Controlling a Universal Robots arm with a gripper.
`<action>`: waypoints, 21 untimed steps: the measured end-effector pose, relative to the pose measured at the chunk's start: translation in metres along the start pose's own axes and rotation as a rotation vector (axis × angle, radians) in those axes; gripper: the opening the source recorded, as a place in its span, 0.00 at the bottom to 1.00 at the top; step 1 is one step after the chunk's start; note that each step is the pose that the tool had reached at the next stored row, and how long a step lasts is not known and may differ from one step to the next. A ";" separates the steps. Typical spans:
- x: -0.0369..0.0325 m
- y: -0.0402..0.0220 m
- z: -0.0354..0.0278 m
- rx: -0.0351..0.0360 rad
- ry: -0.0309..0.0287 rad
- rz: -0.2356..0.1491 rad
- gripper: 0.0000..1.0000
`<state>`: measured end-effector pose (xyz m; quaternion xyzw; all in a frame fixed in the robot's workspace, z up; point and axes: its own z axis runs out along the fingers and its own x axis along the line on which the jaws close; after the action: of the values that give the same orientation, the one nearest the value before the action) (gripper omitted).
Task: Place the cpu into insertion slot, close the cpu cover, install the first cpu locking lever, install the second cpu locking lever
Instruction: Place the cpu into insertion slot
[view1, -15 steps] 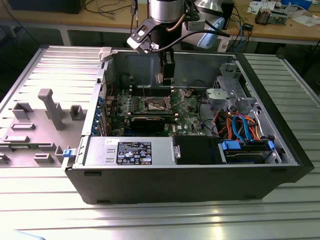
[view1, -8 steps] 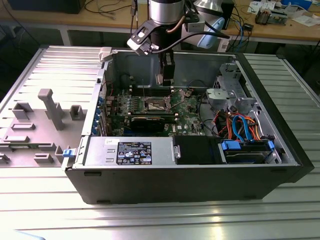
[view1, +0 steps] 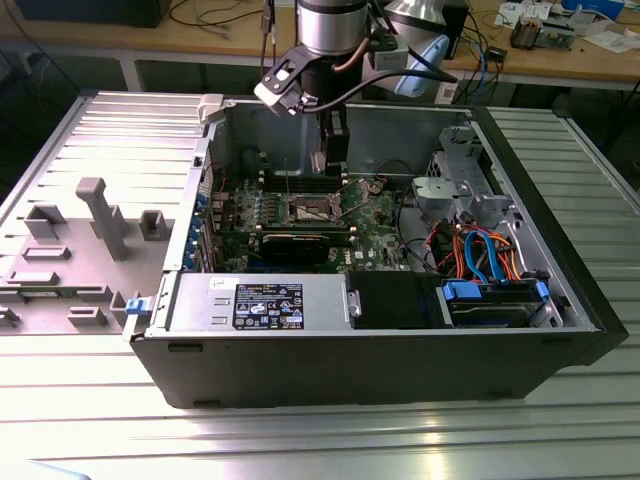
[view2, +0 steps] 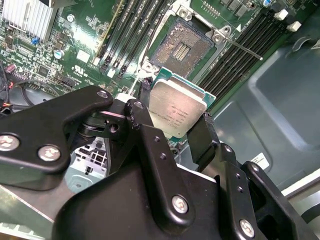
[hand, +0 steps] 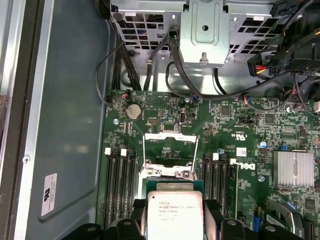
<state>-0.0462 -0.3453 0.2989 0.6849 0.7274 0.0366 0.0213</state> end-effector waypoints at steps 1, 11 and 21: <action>-0.0001 0.0000 0.0004 0.0000 0.0000 0.000 0.55; -0.0012 -0.0006 0.0061 0.0000 0.0001 0.000 0.55; -0.0021 -0.0019 0.0197 -0.0038 -0.0010 0.005 0.55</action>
<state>-0.0463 -0.3471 0.2791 0.6867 0.7256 0.0377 0.0229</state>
